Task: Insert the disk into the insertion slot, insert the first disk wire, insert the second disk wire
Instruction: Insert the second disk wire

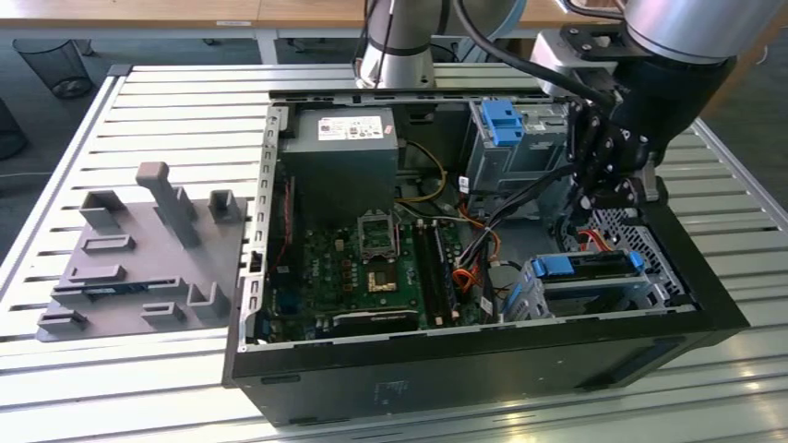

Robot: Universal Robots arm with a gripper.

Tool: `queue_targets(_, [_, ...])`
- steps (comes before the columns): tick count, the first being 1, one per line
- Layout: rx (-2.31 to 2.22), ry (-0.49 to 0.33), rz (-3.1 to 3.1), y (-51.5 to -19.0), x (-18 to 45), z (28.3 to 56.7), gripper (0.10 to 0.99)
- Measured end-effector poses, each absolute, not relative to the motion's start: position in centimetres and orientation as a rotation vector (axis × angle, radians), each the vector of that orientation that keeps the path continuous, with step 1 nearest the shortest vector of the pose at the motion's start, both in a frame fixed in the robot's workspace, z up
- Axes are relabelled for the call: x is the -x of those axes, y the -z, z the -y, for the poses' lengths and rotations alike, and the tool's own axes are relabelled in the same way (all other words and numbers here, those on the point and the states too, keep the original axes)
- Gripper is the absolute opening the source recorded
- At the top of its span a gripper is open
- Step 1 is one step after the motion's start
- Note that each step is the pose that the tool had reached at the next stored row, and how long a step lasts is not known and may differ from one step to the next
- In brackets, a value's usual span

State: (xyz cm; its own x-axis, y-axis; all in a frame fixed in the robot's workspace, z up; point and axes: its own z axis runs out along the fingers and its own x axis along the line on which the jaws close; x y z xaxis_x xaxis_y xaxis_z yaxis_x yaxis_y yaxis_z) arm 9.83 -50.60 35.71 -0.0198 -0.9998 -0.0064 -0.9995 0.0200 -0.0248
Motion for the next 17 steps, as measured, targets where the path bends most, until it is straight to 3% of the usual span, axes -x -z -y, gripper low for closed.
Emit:
queue_targets(6, [2.184,0.021,-2.228,-35.3,-9.8,50.4,0.188])
queue_targets(7, [2.184,0.021,-2.228,-35.3,-9.8,50.4,0.247])
queue_targets(17, [2.190,0.037,-2.235,-34.5,-10.1,50.2,0.247])
